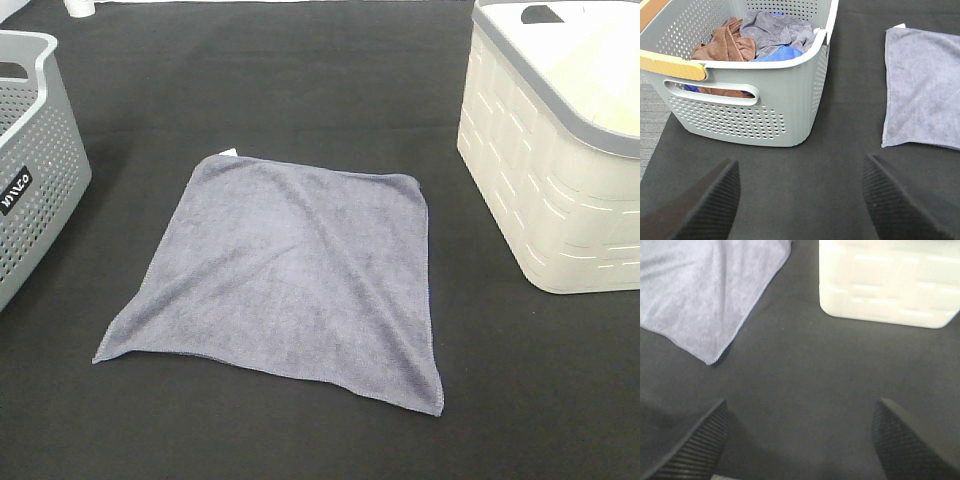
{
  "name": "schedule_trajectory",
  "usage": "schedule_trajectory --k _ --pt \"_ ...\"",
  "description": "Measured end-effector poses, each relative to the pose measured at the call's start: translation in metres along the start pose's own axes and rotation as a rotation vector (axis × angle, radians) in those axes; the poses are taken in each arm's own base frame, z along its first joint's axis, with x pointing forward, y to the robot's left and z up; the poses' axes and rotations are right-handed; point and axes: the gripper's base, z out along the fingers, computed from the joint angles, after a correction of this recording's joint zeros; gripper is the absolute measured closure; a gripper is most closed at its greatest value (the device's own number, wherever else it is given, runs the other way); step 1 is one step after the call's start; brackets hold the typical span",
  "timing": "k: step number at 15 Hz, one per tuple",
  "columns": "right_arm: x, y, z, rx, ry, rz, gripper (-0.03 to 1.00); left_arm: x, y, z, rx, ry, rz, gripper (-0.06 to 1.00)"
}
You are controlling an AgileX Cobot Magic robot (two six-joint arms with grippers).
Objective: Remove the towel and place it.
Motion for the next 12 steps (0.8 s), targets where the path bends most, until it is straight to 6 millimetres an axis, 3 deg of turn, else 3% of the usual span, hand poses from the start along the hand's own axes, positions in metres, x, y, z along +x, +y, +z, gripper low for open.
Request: schedule_trajectory --k 12 --pt "0.0002 0.0000 0.0019 0.000 -0.004 0.000 0.21 -0.0001 0.0000 0.0007 0.000 -0.004 -0.018 0.29"
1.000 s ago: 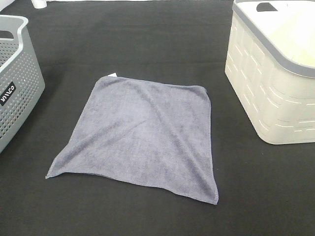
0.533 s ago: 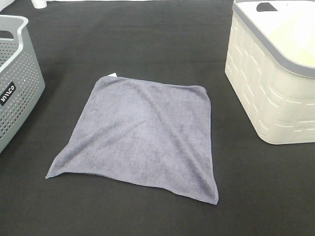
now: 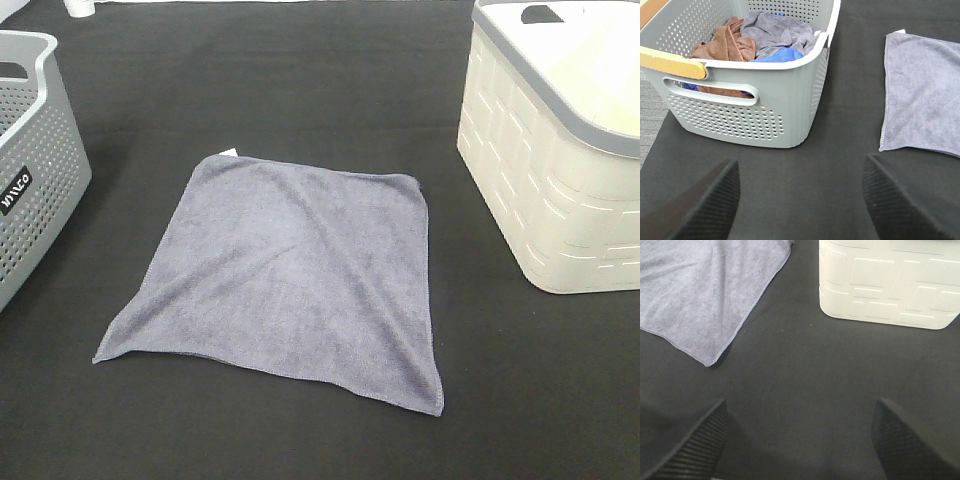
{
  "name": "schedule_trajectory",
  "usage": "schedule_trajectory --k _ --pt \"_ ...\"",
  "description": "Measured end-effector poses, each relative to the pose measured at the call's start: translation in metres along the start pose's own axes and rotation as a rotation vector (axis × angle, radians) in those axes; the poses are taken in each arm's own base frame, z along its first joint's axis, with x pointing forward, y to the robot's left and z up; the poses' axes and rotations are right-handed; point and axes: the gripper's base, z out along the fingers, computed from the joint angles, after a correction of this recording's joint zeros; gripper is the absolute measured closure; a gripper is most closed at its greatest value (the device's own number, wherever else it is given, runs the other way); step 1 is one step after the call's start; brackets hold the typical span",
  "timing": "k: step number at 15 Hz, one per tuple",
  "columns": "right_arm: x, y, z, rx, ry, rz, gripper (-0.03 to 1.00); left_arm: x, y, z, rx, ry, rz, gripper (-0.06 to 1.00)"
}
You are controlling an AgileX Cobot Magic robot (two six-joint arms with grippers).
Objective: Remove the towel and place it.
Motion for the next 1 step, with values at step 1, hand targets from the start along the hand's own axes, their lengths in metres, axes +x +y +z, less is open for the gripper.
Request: schedule_trajectory --k 1 --pt "0.0000 0.0000 0.0000 0.000 0.000 0.000 0.21 0.0000 0.0000 0.0000 0.000 0.000 0.000 0.29"
